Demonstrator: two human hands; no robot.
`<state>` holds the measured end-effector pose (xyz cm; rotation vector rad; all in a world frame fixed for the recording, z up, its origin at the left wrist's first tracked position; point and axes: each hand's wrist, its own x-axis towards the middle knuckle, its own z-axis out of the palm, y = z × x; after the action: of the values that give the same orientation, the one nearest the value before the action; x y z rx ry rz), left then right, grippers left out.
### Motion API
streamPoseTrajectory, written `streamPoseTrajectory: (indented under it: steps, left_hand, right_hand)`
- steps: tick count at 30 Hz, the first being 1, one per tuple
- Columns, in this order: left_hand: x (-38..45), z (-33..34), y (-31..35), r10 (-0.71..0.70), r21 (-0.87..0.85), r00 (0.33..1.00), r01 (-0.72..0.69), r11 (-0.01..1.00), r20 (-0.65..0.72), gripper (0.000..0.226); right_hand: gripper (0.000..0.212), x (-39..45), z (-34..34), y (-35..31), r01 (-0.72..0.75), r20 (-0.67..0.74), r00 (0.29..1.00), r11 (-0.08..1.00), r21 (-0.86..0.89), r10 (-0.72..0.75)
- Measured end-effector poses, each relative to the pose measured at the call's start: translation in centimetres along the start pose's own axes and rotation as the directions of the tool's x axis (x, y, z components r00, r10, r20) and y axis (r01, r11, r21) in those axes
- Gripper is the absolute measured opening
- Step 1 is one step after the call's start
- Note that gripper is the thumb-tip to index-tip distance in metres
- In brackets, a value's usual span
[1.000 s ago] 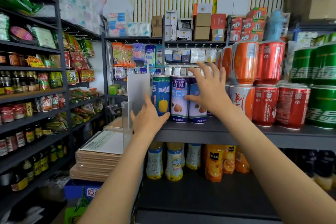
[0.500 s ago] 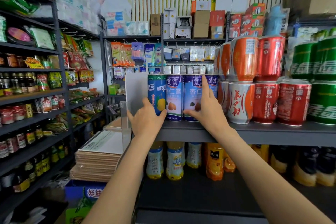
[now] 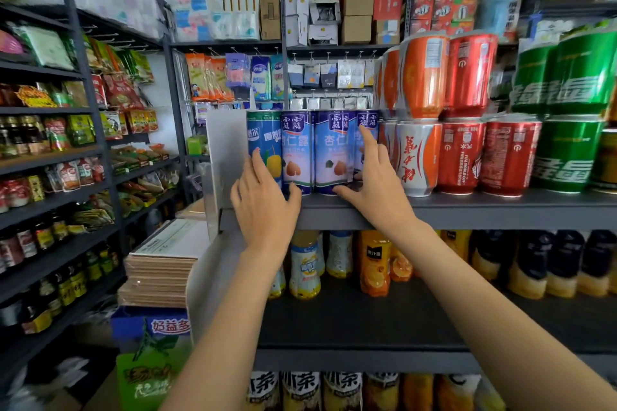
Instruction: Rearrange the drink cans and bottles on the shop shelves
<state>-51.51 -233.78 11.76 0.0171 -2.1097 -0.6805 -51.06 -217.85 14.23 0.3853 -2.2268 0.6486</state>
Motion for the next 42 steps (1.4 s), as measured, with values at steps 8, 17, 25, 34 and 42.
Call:
streamPoseTrajectory:
  steps: [8,17,25,34,42]
  left_hand:
    - [-6.0,3.2,9.9,0.009,-0.193,1.000,-0.013,0.981,-0.021,0.050]
    - [-21.9,10.7,34.6,0.243,-0.484,0.967,-0.179,0.857,0.072,0.037]
    - [-41.8,22.0,52.7,0.548,-0.538,0.500,-0.181,0.823,0.671,0.037]
    - [-52.9,35.7,70.4,0.636,-0.619,0.288,-0.159,0.769,0.716,0.026]
    - [-60.1,46.8,91.3,0.718,-0.706,0.131,-0.134,0.696,0.683,0.024]
  right_hand:
    - [0.078,-5.4,-10.3,7.8,0.100,-0.013,0.995,0.993,0.065,-0.099]
    - [0.070,-20.7,-32.9,29.0,-0.217,0.131,0.960,0.953,-0.212,0.248]
    - [0.065,-40.6,-50.7,47.3,-0.587,0.297,0.583,0.645,-0.489,0.756]
    - [0.049,-52.2,-62.2,65.0,-0.694,0.230,0.389,0.448,-0.564,0.892]
    - [0.038,-54.4,-75.4,81.0,-0.761,0.107,0.317,0.320,-0.564,0.942]
